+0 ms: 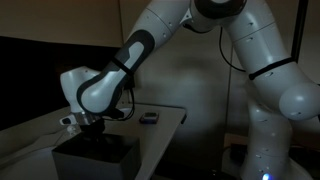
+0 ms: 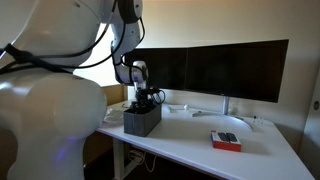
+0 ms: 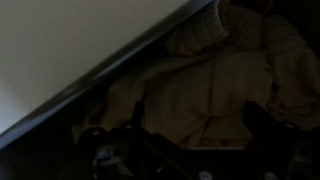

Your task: Remove the clothes from the gray box

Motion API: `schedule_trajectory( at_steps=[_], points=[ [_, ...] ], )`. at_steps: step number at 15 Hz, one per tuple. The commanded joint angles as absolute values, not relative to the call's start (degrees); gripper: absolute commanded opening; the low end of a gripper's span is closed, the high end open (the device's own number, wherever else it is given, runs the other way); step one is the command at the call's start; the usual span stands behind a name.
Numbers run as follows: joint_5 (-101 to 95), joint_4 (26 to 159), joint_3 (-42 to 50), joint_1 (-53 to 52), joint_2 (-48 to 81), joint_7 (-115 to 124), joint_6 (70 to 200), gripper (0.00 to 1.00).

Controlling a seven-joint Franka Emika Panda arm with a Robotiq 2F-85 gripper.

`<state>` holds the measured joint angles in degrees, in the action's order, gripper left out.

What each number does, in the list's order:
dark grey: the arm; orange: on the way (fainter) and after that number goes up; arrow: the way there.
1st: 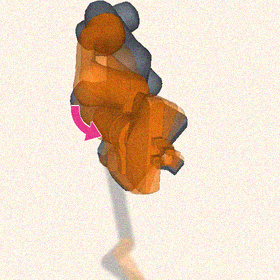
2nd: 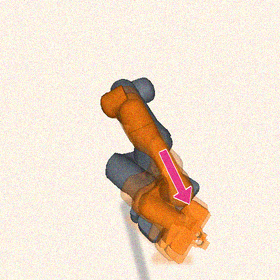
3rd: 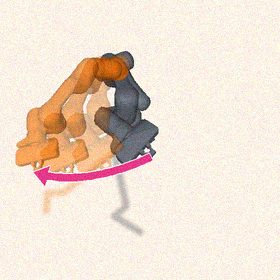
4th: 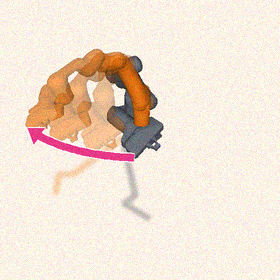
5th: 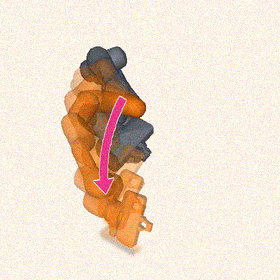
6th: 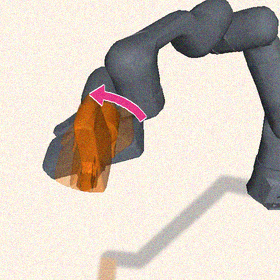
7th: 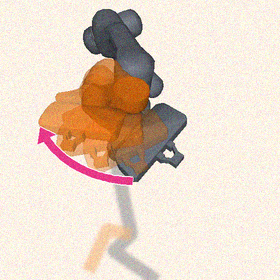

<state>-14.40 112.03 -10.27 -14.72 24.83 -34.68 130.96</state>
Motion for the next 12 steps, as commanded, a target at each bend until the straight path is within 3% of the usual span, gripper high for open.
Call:
schedule_trajectory(
  at_steps=[1,7,8,12],
  points=[
    [-21.77,113.99,-9.50,-16.33,27.49,-27.07,135.72,1.00],
    [-24.32,114.49,-9.37,-16.61,32.53,-21.32,138.17,1.00],
    [-24.34,114.78,-9.24,-16.58,32.84,-20.83,138.04,0.75],
    [-23.87,113.84,-9.43,-16.56,32.70,-20.32,136.98,0.55]
  ],
)
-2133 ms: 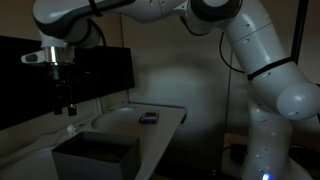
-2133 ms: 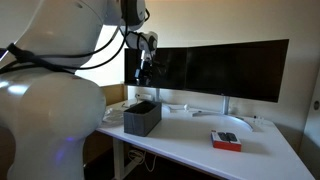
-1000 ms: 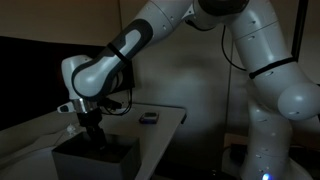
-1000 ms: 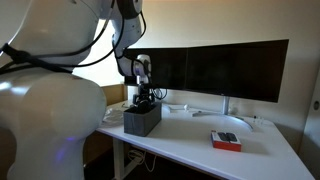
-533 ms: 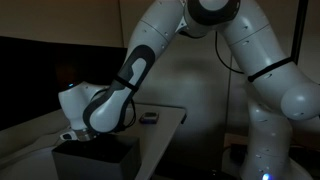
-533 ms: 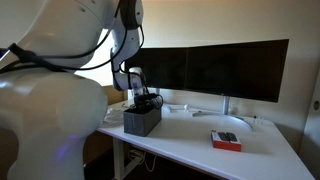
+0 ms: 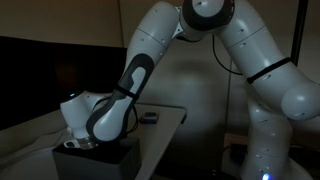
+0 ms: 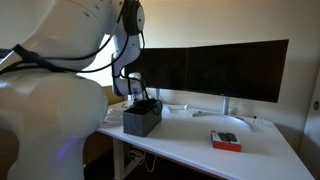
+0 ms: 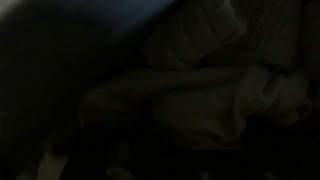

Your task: Remove the clothes from the gray box

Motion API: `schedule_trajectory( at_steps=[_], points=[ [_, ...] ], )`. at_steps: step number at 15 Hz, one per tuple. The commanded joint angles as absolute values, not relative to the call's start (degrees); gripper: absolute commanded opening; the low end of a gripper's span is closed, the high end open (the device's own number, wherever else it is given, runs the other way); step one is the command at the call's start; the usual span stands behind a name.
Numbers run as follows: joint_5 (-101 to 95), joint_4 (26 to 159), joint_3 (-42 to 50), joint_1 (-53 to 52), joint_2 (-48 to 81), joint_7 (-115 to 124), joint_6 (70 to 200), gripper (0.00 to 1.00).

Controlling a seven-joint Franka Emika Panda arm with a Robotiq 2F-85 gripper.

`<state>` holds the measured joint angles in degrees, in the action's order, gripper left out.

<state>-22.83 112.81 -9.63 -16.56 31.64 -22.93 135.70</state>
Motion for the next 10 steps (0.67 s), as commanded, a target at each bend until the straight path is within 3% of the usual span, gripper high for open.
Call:
schedule_trajectory(
  at_steps=[1,7,10],
  points=[
    [-23.74,113.67,-9.43,-16.55,32.47,-19.97,136.84,0.49],
    [-23.47,112.80,-9.40,-16.24,31.51,-19.83,136.11,0.09],
    [-22.99,113.36,-9.43,-15.83,30.67,-20.23,135.31,0.04]
  ],
)
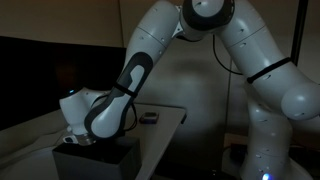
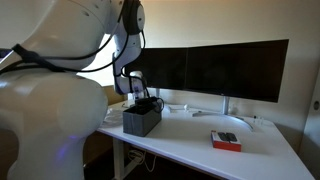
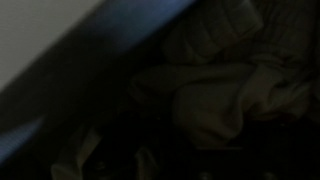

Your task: Remove the clothes from the gray box

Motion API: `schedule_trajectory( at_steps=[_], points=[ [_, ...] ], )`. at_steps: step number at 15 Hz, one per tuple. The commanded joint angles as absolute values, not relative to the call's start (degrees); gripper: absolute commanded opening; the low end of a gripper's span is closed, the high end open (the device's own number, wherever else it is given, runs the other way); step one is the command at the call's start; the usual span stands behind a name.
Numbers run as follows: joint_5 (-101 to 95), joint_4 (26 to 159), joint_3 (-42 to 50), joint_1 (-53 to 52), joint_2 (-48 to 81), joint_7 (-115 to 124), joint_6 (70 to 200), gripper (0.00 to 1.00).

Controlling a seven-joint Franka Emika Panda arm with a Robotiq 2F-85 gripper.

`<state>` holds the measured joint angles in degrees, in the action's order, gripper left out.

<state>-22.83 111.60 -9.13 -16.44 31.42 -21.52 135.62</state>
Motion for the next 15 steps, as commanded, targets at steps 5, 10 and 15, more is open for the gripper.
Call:
schedule_trajectory(
  at_steps=[5,10,15],
  points=[
    [-22.22,114.28,-9.66,-15.09,27.12,-20.26,134.26,0.06],
    [-20.85,113.72,-10.07,-14.20,22.09,-20.50,132.01,0.03],
    [-20.31,109.79,-10.31,-12.55,15.06,-23.63,129.07,0.04]
  ],
)
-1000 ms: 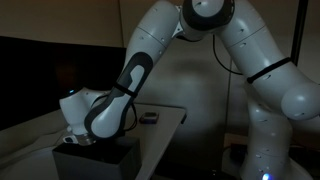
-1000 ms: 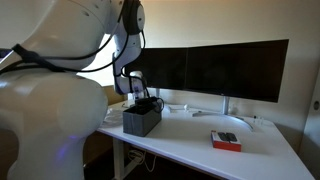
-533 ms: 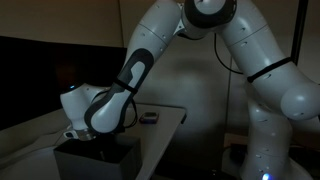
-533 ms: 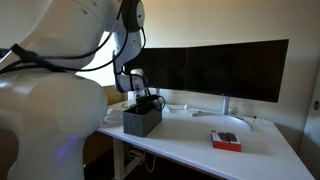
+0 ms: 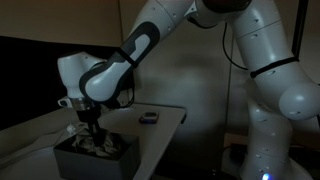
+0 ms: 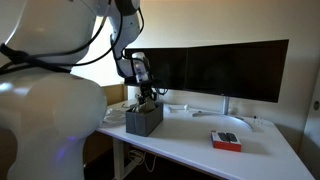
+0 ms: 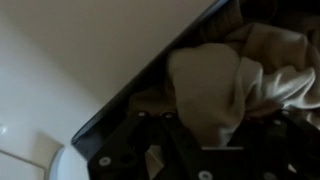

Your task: Remove the clothes from the gray box

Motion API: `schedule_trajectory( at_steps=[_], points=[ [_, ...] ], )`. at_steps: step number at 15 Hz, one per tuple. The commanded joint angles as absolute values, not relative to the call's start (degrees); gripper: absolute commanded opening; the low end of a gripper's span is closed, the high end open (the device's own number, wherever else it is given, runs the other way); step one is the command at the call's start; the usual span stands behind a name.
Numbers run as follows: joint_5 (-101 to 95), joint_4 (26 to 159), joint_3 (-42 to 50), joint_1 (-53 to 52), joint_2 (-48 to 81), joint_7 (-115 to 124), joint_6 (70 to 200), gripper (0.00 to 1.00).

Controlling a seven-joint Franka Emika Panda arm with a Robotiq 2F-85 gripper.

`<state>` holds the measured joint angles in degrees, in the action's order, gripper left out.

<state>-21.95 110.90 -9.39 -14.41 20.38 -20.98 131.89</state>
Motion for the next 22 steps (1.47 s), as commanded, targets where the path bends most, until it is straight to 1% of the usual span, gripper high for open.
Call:
schedule_trajectory(
  at_steps=[1,6,14,17,22],
  points=[
    [-19.83,108.11,-10.46,-12.19,13.64,-24.72,127.90,0.05],
    [-21.41,98.13,-10.89,-12.57,10.38,-29.07,124.23,0.04],
    [-22.79,82.66,-12.00,-13.69,10.95,-35.08,124.12,0.04],
    [-21.02,79.98,-13.86,-14.97,10.80,-39.48,124.20,0.04],
    [-15.10,79.88,-18.39,-16.35,10.65,-49.04,124.85,0.03]
  ],
)
